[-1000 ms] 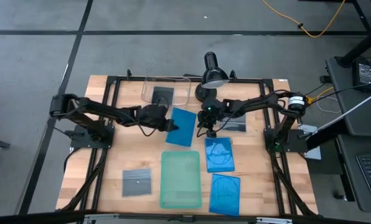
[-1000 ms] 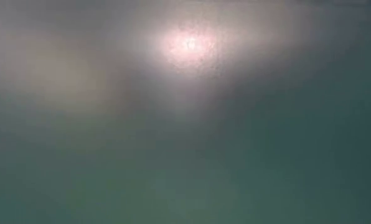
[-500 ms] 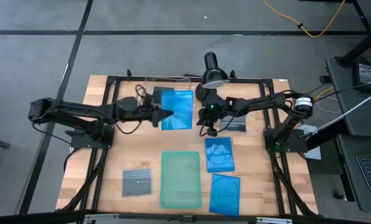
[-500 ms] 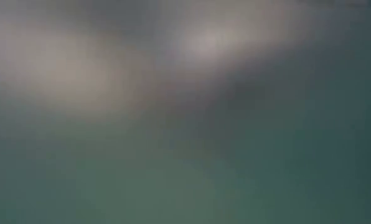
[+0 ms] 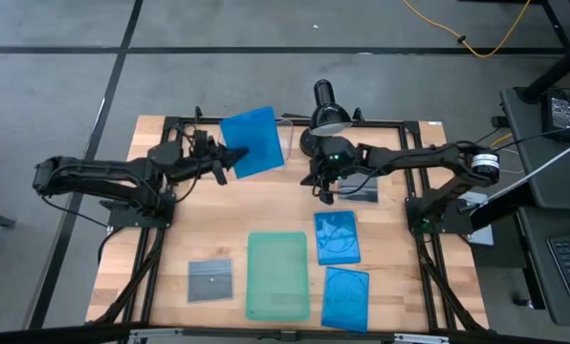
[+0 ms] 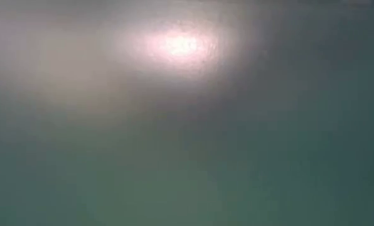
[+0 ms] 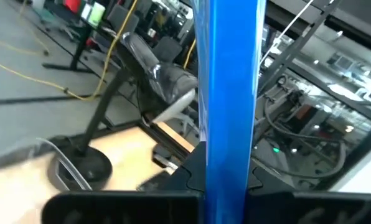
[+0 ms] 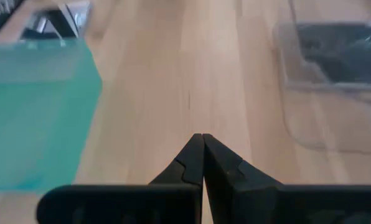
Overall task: Pick & place jewel cases by type
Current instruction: Put the middle left blue CD case into the green bin
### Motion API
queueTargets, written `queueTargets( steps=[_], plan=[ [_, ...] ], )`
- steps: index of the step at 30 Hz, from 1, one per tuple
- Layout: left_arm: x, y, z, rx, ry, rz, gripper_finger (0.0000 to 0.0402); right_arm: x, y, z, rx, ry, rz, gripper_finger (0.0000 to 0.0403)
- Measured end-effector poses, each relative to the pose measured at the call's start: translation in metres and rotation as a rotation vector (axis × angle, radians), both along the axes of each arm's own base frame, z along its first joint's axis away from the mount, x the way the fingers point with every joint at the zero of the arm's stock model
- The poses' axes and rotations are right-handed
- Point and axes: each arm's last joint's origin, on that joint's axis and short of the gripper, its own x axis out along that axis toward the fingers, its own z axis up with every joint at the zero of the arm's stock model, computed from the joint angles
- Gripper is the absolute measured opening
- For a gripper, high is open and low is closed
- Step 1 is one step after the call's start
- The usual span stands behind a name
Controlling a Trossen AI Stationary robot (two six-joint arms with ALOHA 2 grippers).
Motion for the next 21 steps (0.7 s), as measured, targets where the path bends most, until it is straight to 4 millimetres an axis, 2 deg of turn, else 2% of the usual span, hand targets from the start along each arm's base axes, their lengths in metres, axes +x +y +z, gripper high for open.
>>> queueTargets(
  steps=[7,14,21],
  plan=[
    [-0.001,0.000,0.033,0.159,0.103,0.009,0.0008,-0.008,0.008,0.026,-0.038,-0.088,-0.001,0.0010],
    [0.001,0.000,0.078,0.358,0.184,0.024,0.0008,-0.017,0.016,0.049,-0.061,-0.172,0.016,0.0010],
    [0.009,-0.010,0.100,0.630,0.293,-0.013,0.0008,-0.025,0.018,0.062,-0.073,-0.216,0.017,0.0010]
  ],
)
